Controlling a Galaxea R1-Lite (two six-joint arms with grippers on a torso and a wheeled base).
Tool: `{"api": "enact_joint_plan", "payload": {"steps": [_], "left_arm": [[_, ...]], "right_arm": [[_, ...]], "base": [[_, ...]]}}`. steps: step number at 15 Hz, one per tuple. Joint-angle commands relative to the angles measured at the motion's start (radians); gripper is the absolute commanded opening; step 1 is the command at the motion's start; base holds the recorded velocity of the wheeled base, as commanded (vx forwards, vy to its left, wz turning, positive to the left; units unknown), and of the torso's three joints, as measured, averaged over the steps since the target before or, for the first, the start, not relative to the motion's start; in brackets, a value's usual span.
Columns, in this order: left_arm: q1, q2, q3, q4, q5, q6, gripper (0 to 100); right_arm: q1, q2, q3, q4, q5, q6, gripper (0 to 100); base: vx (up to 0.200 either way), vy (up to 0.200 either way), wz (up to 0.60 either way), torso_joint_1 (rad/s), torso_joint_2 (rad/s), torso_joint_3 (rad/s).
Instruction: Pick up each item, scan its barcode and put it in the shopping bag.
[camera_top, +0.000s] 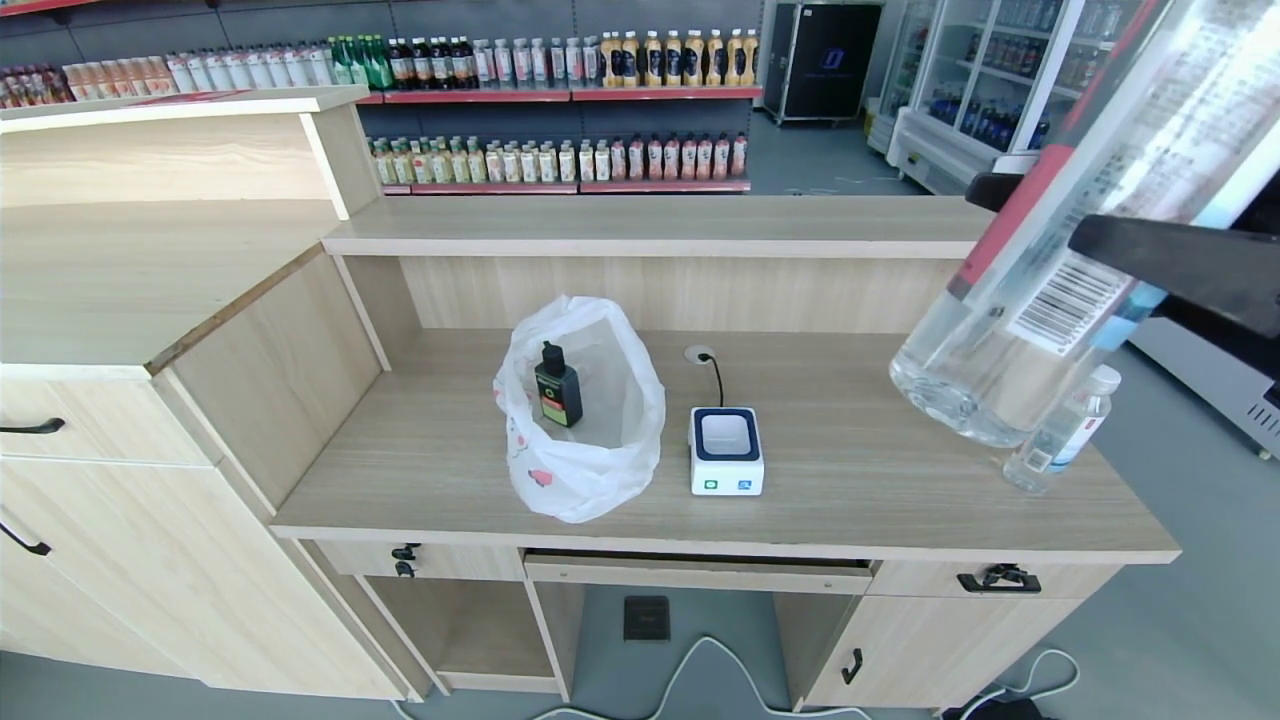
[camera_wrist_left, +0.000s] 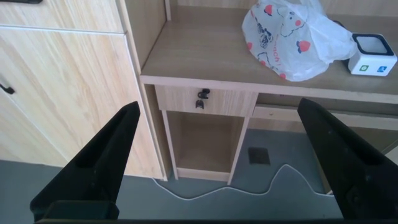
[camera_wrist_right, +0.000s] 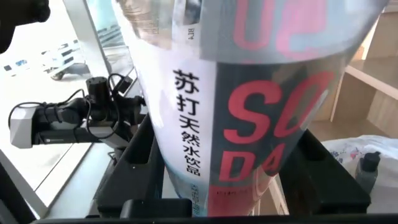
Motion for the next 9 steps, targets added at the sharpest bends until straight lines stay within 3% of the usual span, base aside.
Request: {"api": "enact_joint_plan", "payload": {"steps": [1,5,9], "left_arm": [[0.001,0.0,0.0,0.0,-0.001,0.0,100],[0.001,0.0,0.0,0.0,-0.001,0.0,100],[0.001,0.0,0.0,0.0,-0.001,0.0,100]], "right_arm": [[-0.003,-0.035,0.009,0.008,0.0,0.001,0],[0.015,-0.077,0.021,0.002,0.0,-0.012,0],[0.151,-0.068,0.015,0.005,-0.004,-0.1,0]], "base": [[0.0,0.0,0.0,0.0,0.0,0.0],[0.0,0.0,0.0,0.0,0.0,0.0],[0.0,0.0,0.0,0.0,0.0,0.0]]}}
